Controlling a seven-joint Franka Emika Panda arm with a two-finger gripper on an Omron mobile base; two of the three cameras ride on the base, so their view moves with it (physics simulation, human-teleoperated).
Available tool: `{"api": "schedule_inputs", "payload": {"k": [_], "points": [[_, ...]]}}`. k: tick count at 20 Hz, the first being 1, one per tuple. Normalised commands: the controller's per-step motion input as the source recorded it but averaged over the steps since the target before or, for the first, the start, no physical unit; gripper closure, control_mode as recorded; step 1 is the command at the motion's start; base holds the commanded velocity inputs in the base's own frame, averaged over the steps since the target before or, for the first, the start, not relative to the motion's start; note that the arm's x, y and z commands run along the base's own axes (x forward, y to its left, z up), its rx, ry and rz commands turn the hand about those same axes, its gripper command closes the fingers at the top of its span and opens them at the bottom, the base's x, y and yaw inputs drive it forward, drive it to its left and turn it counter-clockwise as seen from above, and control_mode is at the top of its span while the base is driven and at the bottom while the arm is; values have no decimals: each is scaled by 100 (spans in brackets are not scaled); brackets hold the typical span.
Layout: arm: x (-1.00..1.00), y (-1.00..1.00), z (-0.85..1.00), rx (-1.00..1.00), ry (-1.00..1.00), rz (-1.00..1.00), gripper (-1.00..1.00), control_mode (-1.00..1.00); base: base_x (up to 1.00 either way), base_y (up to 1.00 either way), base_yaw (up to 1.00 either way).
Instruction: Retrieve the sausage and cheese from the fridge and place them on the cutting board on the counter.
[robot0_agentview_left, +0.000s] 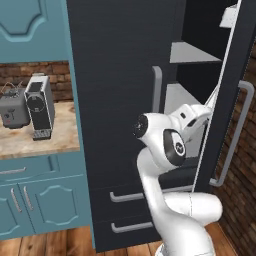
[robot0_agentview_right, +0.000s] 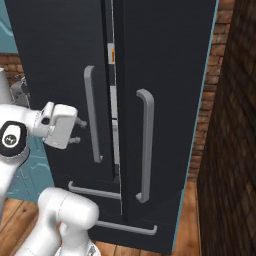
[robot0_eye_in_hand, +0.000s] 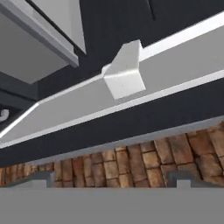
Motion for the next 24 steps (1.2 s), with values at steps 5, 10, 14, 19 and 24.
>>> {"api": "schedule_inputs", "payload": {"k": [5, 10, 14, 19, 24], "points": [[95, 21, 0, -14, 13, -14, -100, -100, 0, 0, 0], [90, 0, 0, -9, 12, -9, -100, -100, 0, 0, 0], [77, -14, -6, -1, 9, -6, -100, -100, 0, 0, 0], [57, -42, -14, 0, 1, -6, -100, -100, 0, 0, 0], [35, -43, -11, 0, 0, -3, -100, -100, 0, 0, 0]]}}
